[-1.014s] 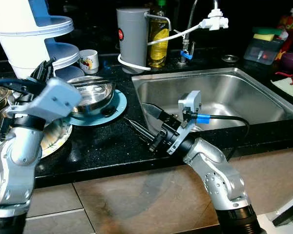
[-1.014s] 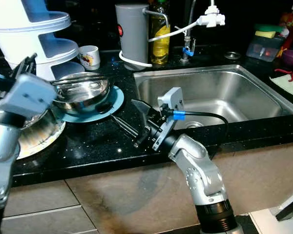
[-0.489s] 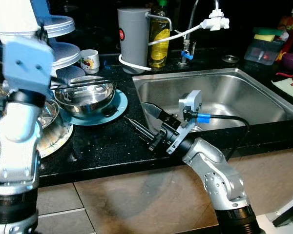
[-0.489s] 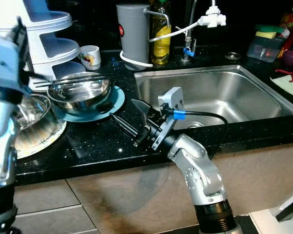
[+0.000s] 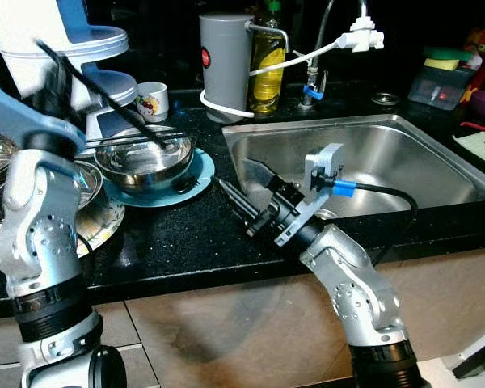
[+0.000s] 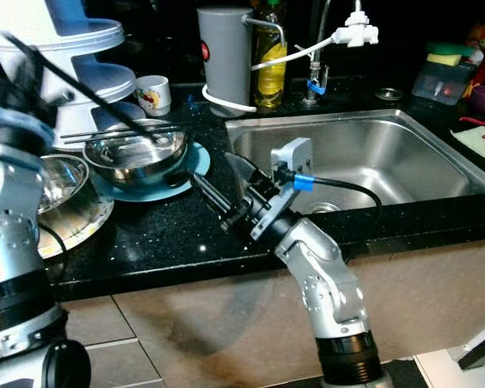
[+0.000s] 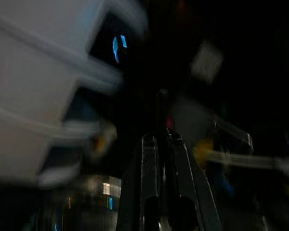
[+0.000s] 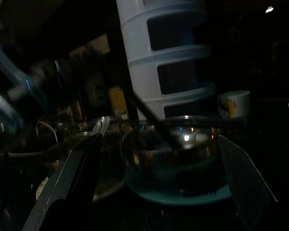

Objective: Kitchen organization

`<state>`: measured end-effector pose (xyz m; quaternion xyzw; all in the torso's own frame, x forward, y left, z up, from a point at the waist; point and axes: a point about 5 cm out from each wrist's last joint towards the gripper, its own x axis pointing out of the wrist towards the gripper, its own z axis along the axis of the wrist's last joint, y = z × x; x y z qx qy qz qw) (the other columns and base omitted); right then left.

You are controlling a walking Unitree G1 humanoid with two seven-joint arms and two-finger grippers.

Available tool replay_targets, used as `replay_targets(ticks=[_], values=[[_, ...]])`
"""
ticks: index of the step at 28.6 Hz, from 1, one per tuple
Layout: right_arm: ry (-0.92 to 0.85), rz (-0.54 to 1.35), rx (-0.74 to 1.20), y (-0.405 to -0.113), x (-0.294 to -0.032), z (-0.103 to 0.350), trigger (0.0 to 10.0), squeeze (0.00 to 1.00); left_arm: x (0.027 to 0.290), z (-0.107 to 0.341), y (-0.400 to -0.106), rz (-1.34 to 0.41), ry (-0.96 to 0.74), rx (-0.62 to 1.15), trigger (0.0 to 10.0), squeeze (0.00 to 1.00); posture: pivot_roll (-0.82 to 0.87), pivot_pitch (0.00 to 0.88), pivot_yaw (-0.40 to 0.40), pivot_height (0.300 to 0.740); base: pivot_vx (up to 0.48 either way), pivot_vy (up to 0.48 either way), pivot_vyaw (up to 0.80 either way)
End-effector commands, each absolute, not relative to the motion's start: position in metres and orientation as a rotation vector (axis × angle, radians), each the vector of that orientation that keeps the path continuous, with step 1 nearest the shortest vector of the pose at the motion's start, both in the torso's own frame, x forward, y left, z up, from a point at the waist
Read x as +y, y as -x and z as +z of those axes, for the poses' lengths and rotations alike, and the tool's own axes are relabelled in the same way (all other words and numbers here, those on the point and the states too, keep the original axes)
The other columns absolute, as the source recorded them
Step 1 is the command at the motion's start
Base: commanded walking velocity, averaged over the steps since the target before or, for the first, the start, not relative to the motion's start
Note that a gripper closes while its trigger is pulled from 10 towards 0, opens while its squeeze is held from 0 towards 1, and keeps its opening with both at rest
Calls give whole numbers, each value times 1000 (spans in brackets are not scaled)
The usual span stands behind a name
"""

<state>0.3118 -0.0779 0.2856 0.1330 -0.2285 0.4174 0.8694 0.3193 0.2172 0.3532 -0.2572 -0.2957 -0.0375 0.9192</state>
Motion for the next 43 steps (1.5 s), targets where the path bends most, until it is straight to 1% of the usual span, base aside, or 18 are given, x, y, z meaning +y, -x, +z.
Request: replay_targets(ticks=[1,6,7,8,9,10,11,15,20,22,24,26,28,29,30,32,35,43], values=[[-306,843,-504,-312,-83,289,10000,0,220,345,-323,-105,548,-547,0,0,25,164,11,740,0,0,0],[-360,848,-502,-312,-84,291,10000,0,224,333,-330,-179,743,-482,0,0,24,161,12,740,0,0,0],[-373,855,-498,-312,-84,291,10000,114,221,331,-330,-211,780,-483,0,0,20,157,15,740,0,0,0],[-382,861,-495,-311,-83,290,10000,569,218,330,-330,-234,795,-486,0,0,20,157,15,740,0,0,0],[-387,863,-494,-310,-82,290,10000,788,215,330,-329,-251,807,-485,0,0,20,157,15,740,0,0,0],[-389,864,-493,-310,-82,290,10000,788,214,330,-328,-260,813,-483,0,0,20,157,15,740,0,0,0],[-392,860,-493,-310,-81,290,10000,1000,213,332,-327,-275,817,-493,0,0,20,157,15,740,0,0,0],[-397,845,-497,-310,-81,291,10000,1000,219,342,-324,-271,831,-561,0,0,15,154,16,740,0,0,0],[-405,837,-504,-311,-83,293,10000,984,235,353,-320,-183,758,-658,0,0,20,157,14,740,0,0,0],[-436,834,-512,-312,-85,296,10000,953,245,367,-311,-193,832,-753,0,0,20,160,13,740,0,0,0],[-448,833,-513,-312,-85,297,10000,953,245,372,-309,-229,890,-767,0,0,20,160,13,740,0,0,0],[-466,838,-511,-312,-85,297,10000,984,234,373,-309,-395,1021,-701,0,0,20,160,13,740,0,0,0],[-466,838,-511,-312,-85,297,10000,984,234,373,-309,-395,1021,-701,0,0,20,160,13,740,0,0,0],[-475,845,-509,-312,-85,297,10000,1000,225,370,-307,-500,1040,-654,0,0,28,170,9,740,0,0,0],[-487,861,-507,-311,-84,297,10000,1000,212,366,-304,-601,988,-605,0,0,28,170,9,740,0,0,0],[-505,882,-503,-310,-82,298,10000,1000,202,361,-302,-665,938,-573,0,0,26,170,11,740,0,0,0],[-537,919,-493,-307,-80,299,10000,1000,195,358,-300,-701,910,-572,0,0,24,172,13,740,0,0,0],[-639,977,-430,-301,-69,293,10000,1000,193,355,-302,-669,979,-577,0,0,22,174,15,740,0,0,0]])
